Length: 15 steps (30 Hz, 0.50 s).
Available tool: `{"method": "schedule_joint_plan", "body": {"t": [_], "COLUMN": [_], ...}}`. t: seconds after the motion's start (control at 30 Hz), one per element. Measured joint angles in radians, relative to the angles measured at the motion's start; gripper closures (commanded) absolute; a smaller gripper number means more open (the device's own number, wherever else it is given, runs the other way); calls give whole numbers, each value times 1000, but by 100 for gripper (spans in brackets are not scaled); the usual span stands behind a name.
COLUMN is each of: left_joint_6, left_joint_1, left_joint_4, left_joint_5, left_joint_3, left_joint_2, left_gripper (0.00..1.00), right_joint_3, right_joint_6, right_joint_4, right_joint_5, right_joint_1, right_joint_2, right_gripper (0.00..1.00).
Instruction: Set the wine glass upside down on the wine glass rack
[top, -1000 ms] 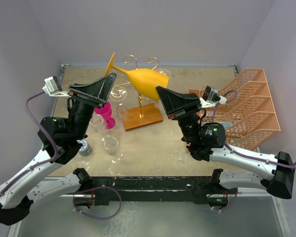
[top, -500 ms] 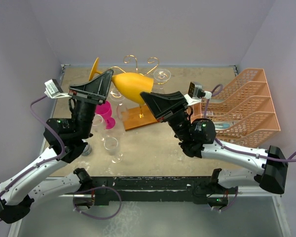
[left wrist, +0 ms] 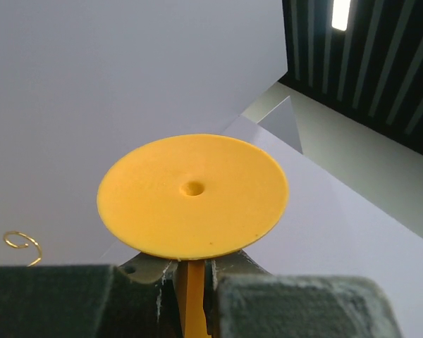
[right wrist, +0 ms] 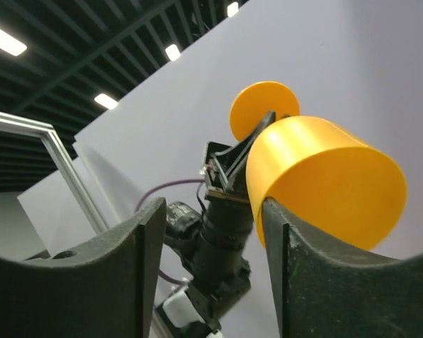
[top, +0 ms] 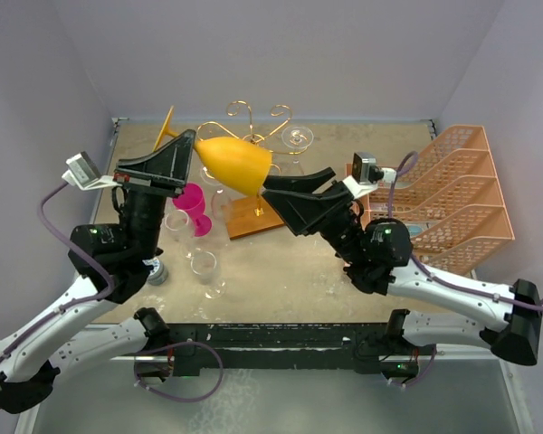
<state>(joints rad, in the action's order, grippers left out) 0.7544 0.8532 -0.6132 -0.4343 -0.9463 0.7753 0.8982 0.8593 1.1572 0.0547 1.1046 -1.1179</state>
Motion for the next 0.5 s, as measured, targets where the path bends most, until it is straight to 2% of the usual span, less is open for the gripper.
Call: {"method": "schedule_joint_plan", "body": {"t": [0.27, 0.5], "left_joint_6": [-230, -486], "left_joint_1": [-1, -1], "left_joint_4": [256, 453], "left_joint_5": [-66, -51], "left_joint_3": [-161, -240], "left_joint_2": [-34, -61], "left_gripper": [100, 100], "right_joint_3": [-32, 127], "right_joint_6": [-103, -214], "right_joint_4": [-241, -406], "right_joint_5": [121, 199], "right_joint_1": [1, 1], "right_joint_2": [157, 146], "right_gripper": [36, 37]}}
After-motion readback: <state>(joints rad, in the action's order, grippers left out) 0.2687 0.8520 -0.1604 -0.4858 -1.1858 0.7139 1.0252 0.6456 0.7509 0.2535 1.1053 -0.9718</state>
